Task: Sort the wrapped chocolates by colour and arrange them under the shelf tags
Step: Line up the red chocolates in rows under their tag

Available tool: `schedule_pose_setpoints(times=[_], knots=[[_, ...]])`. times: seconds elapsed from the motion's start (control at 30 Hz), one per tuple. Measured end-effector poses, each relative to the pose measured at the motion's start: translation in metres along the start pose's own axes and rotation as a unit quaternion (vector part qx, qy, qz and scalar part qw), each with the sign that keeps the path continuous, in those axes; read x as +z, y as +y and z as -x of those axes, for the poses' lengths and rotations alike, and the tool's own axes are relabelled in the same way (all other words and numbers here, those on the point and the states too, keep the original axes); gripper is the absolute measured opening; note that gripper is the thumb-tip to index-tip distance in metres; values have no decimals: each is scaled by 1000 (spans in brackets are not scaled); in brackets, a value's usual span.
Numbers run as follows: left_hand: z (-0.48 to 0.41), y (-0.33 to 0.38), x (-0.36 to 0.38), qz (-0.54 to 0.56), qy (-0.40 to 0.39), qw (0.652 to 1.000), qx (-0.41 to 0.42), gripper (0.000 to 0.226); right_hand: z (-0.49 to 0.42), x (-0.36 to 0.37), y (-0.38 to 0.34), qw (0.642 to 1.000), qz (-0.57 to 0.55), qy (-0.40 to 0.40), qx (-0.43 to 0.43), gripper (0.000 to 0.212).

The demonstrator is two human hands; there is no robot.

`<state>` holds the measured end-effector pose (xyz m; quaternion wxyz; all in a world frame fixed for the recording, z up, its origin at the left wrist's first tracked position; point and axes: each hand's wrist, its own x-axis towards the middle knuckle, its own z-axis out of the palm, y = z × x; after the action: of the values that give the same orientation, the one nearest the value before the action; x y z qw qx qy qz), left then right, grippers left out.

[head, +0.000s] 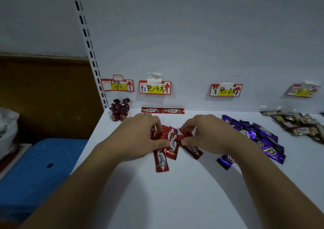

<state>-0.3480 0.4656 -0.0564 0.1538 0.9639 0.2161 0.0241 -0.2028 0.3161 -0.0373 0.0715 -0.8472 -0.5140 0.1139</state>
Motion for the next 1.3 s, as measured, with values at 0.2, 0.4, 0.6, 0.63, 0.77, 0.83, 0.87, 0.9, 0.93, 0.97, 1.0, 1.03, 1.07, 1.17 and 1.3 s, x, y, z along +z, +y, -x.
schedule_pose_setpoints(times=[0.2, 0.4, 0.6, 0.63, 0.77, 0.83, 0.87, 0.9, 0.93, 0.97, 1.0, 1.03, 1.07, 1.17, 1.3], knots=[[-4, 3, 8, -9, 21, 1000, 17, 36, 0, 8, -6, 999, 42, -7, -13, 59], [-7, -2, 9, 54, 31, 998, 3, 20, -4, 11, -5, 1000, -21, 22, 1, 40], [-7, -3, 7, 104, 79, 991, 6, 9, -5, 14, -6, 994, -54, 91, -2, 58], [-7, -5, 6, 116, 89, 989, 4, 11, -5, 16, -8, 993, -52, 109, -9, 56], [-9, -16, 2, 111, 147, 983, -3, 11, -12, 27, -16, 993, -22, 112, -17, 37], [-10, -20, -1, 75, 161, 984, -8, 4, -14, 30, -17, 994, -15, 104, -10, 31], [-11, -22, -2, 58, 154, 986, -10, 4, -15, 30, -17, 995, -17, 102, -8, 31], [-12, -23, -3, 41, 141, 989, -11, 6, -15, 31, -16, 995, -21, 100, -9, 33], [-13, -25, -4, 24, 126, 992, -15, 9, -15, 31, -16, 995, -23, 97, -14, 36], [-14, -26, -4, 8, 112, 994, -19, 11, -15, 31, -15, 995, -22, 93, -20, 37], [-14, -28, -5, -4, 95, 995, -21, 12, -15, 30, -15, 996, -20, 87, -24, 37], [-13, -29, -6, -7, 74, 997, -21, 16, -15, 29, -15, 996, -22, 81, -24, 36], [-11, -29, -6, 0, 55, 998, -18, 24, -15, 28, -16, 996, -27, 77, -21, 36], [-8, -29, -4, 40, 48, 998, -22, 38, -17, 26, -15, 997, -38, 73, -14, 37], [-11, -28, 3, 50, 57, 997, -33, 52, -17, 28, -15, 997, -44, 62, -11, 32]])
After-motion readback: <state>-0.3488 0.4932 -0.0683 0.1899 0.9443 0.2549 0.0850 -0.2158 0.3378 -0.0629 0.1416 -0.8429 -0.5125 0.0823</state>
